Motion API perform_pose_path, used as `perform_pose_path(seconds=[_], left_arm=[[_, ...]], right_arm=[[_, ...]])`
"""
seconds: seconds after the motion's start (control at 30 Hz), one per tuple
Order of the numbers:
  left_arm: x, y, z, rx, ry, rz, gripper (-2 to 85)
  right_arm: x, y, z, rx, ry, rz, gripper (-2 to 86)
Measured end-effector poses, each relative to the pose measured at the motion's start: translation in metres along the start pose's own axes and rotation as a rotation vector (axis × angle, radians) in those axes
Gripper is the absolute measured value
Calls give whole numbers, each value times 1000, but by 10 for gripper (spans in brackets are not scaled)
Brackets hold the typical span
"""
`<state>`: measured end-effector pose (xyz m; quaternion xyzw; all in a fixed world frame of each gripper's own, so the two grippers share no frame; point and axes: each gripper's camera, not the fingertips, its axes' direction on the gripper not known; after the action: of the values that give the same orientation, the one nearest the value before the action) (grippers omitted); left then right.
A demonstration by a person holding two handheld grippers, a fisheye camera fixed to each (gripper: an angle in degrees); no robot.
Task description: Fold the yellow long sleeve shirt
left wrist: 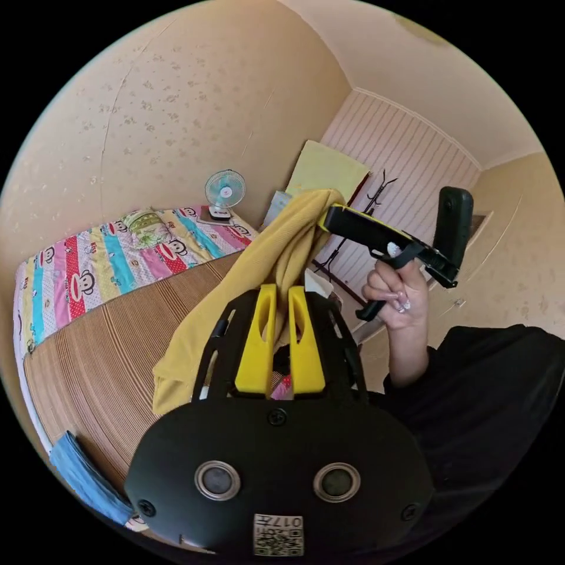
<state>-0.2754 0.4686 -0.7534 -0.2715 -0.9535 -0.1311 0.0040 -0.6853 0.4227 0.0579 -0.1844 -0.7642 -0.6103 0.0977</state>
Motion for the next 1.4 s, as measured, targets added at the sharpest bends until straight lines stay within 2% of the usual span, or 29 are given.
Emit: perform_pose_path(seconds=[0.03, 0.1, 0.2, 0.33, 0.43, 0.5, 0.6, 0.67, 0.77, 0.83, 0.93, 1.0, 1.1, 1.23, 1.33, 1.4], left_arm=[[1, 0, -5, 18, 33, 23, 38], [4, 0, -42, 162, 180, 93, 33], [-1, -15, -79, 235, 235, 83, 28], [-7, -33, -98, 285, 332, 70, 28], [6, -47, -116, 310, 382, 118, 29], [23, -58, -133, 315, 369, 152, 29], [48, -73, -154, 307, 381, 211, 30], [63, -81, -168, 308, 372, 226, 31], [84, -95, -194, 321, 328, 239, 30], [93, -103, -208, 326, 313, 241, 30], [102, -112, -237, 339, 277, 230, 30], [103, -114, -277, 370, 214, 217, 32], [95, -106, -343, 435, 122, 191, 32], [71, -87, -415, 449, 41, 117, 35], [49, -54, -453, 459, -7, 1, 37], [36, -20, -469, 445, 47, -36, 38]], right_arm=[[10, 3, -5, 5, -22, 18, 48], [24, 10, -14, 10, -38, 33, 56], [47, 25, -30, 11, -93, 32, 68], [72, 56, -67, 195, -345, 34, 58], [90, 83, -93, 303, -405, 28, 56], [99, 101, -103, 296, -381, 19, 64], [112, 140, -94, 168, -394, -11, 85], [122, 174, -70, 38, -453, 50, 117], [127, 202, -40, -51, -595, 152, 130], [123, 207, -23, -71, -656, 187, 124], [117, 194, 2, -93, -681, 255, 68], [118, 175, -1, -87, -687, 231, 46], [133, 140, -36, -37, -523, 193, 38], [169, 90, -114, 140, -382, 162, 33], [193, 63, -164, 323, -434, 195, 31], [200, 53, -182, 388, -458, 257, 30]])
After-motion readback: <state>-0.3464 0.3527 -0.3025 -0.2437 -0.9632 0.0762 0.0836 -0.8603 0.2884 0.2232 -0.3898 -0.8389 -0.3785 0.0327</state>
